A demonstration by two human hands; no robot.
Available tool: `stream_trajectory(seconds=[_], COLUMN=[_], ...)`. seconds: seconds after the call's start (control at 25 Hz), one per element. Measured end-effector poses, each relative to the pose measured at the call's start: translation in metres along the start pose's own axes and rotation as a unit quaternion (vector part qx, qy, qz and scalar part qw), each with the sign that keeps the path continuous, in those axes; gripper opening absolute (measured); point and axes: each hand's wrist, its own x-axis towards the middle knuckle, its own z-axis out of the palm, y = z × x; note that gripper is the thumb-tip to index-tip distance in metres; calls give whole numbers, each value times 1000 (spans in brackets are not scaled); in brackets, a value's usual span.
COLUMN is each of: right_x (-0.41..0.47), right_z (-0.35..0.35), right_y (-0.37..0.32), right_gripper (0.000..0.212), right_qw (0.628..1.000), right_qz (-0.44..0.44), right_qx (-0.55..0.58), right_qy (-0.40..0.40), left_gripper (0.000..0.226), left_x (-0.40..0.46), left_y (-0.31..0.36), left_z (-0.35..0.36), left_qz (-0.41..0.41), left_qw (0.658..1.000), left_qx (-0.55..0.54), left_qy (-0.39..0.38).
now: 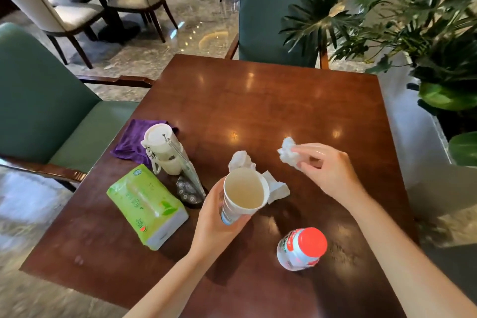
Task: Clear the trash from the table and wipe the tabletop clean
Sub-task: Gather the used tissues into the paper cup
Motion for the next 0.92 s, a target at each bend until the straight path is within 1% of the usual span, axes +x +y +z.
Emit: stream_trajectory(seconds=[0.08, 0.16, 0.2, 0.32, 0.36, 0.44, 0.52, 0.56, 0.64, 0.72, 0.76, 0.8, 0.88, 0.92], right_x=[-11, -24, -28, -30, -32, -37, -43, -45, -49, -49, -46, -42, -27, -17], right_z=[-4, 1, 4, 12, 13, 15, 17, 18, 22, 23, 21, 17, 2, -5], right_y=[-45, -70, -76, -84, -84, -83, -79, -76, -71, -70, -69, -68, -59, -48], right_gripper=[38, 39, 40, 49, 51, 45, 39, 42, 57, 66, 63, 56, 42, 36], right_qw=[995, 984, 978, 950, 942, 936, 925, 917, 905, 904, 911, 925, 953, 961], right_qz=[-82, -151, -165, -160, -173, -216, -251, -257, -245, -223, -210, -197, -167, -135], right_qx=[3, -38, -74, -210, -238, -246, -256, -273, -297, -281, -257, -227, -182, -182], right_qy=[-57, -89, -106, -168, -162, -129, -126, -136, -180, -232, -243, -234, -177, -158], left_gripper=[71, 70, 69, 69, 70, 69, 68, 69, 72, 72, 71, 69, 69, 72], left_x=[2, 3, 3, 1, 0, -1, -2, -2, -2, -2, -2, -2, -3, -4], left_y=[8, 13, 14, 15, 14, 12, 10, 8, 4, 4, 5, 7, 7, 3], left_z=[4, 7, 7, 8, 8, 7, 6, 6, 5, 5, 5, 5, 2, 0], left_qz=[8, 20, 27, 33, 34, 36, 37, 37, 37, 43, 43, 41, 37, 31], left_qw=[1000, 999, 999, 998, 998, 997, 998, 998, 998, 998, 998, 998, 999, 999], left_qx=[-19, -39, -45, -58, -61, -63, -53, -49, -42, -36, -36, -38, -32, -19], left_qy=[3, 2, 2, 3, 3, 4, 2, 0, 1, 1, 1, 4, 14, 20])
